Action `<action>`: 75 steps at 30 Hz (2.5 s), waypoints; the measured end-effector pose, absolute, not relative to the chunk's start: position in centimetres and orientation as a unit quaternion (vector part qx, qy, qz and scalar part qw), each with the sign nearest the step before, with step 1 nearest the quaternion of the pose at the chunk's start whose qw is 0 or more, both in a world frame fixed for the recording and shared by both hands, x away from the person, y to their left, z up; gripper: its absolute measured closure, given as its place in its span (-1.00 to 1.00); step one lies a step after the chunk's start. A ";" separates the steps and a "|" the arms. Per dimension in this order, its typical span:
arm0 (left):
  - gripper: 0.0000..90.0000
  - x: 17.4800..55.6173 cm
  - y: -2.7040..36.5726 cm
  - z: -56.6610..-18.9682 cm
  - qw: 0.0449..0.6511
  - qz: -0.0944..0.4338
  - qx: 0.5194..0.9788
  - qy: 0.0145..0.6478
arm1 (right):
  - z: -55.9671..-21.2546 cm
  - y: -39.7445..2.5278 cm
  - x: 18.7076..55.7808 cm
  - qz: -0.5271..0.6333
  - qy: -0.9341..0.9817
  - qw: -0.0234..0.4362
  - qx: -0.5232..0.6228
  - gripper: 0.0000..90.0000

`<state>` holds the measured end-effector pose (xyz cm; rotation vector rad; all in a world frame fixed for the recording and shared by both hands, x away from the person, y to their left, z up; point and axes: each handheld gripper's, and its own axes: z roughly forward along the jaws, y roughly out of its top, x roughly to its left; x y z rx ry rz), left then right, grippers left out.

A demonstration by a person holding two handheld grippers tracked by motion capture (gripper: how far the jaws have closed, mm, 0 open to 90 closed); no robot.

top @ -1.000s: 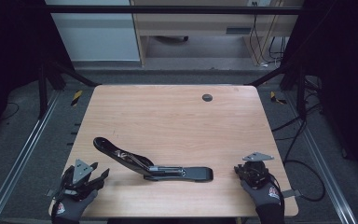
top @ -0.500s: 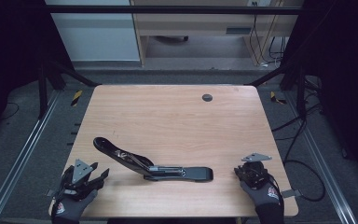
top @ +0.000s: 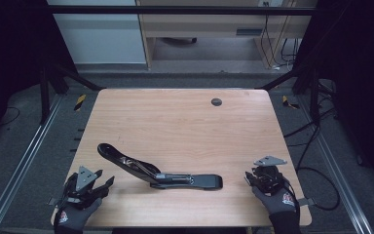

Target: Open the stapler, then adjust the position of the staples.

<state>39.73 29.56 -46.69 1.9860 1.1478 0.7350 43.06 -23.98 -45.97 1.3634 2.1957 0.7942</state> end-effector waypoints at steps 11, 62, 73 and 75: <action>0.07 39.9 29.6 -46.8 0.359 0.279 0.770 0.447 | -46.1 -23.7 44.2 0.255 0.811 0.183 0.493 0.46; 0.06 40.0 29.3 -46.9 0.350 0.279 0.775 0.446 | -47.1 -23.2 45.3 0.203 0.834 0.142 0.493 0.74; 0.06 40.0 29.3 -46.9 0.350 0.279 0.775 0.446 | -45.5 -22.9 44.7 0.239 0.839 0.153 0.464 0.74; 0.06 40.0 29.3 -46.9 0.349 0.279 0.775 0.446 | -45.3 -22.8 44.7 0.243 0.841 0.154 0.458 0.74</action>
